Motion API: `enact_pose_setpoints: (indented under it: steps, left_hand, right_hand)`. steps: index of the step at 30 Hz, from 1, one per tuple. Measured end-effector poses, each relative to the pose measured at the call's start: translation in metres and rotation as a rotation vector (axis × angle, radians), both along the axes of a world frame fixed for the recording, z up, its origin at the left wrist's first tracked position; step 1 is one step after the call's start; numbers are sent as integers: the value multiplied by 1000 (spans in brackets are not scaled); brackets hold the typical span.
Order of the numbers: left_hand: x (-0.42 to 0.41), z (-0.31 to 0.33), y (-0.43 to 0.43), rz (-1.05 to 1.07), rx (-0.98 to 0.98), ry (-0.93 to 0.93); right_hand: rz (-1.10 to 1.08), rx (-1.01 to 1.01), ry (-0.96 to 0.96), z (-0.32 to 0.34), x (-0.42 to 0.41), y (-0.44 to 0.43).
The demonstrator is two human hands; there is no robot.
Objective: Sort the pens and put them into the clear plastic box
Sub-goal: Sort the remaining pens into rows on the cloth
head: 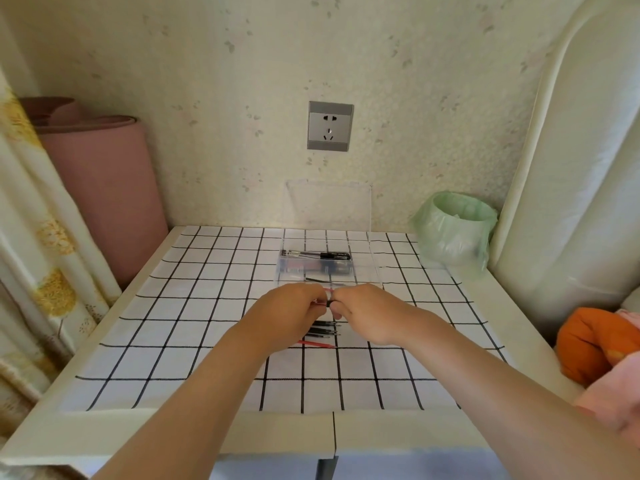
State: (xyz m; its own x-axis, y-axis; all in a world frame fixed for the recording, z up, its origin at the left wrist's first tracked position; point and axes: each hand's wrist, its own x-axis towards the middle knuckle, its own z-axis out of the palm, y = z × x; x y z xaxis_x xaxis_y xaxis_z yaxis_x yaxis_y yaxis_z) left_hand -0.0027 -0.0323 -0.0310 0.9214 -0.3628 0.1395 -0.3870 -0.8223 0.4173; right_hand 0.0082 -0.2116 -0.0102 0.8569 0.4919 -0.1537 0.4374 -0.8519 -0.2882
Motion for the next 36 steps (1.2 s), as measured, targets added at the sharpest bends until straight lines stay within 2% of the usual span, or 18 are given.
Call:
enact_pose_setpoints:
  steps: [7,12,19,25,31,36]
  left_hand:
    - [2,-1,8,-4,24,63]
    - [3,1,13,11,32,16]
    - [4,0,19,85,40,30]
    - [3,1,19,92,75,38]
    - [1,1,13,73,112,68]
    - [3,1,9,80,120,55]
  right_hand:
    - [56,1,-3,-1,-1,5]
    - [15,105,28,-5,1,5]
    - [-51,-17,91,-11,11,-18]
    - [-73,-2,19,-14,13,-33]
    - [-72,8,38,-14,13,-36]
    - [-30,74,-49,-9,12,-31]
